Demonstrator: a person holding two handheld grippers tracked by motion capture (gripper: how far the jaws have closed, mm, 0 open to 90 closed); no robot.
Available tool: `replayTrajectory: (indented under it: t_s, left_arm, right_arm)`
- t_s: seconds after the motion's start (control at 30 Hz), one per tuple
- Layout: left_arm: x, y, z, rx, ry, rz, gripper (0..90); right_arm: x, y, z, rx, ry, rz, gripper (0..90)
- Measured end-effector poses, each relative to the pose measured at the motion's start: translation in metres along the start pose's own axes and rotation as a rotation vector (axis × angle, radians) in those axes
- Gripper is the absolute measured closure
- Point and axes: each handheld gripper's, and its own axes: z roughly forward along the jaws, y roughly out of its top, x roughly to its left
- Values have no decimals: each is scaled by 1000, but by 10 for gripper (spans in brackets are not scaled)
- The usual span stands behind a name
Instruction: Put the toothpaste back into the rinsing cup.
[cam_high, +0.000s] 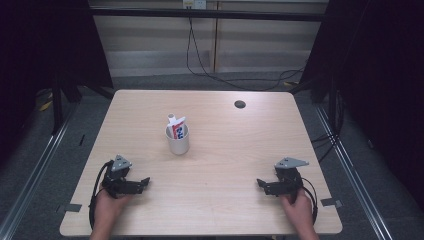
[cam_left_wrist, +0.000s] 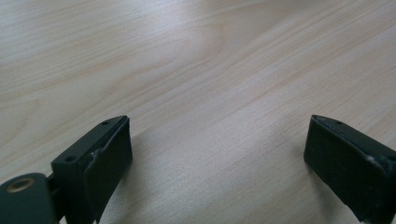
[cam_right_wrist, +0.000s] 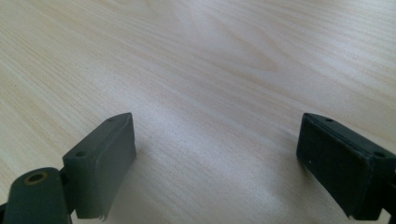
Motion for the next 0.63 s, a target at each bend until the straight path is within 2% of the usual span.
replayTrajectory:
  t_s: [0.63]
  left_arm:
    - [1,0,0,5,7,-7,52]
  right_arm:
    - [0,0,0,-1,-3,-2,113]
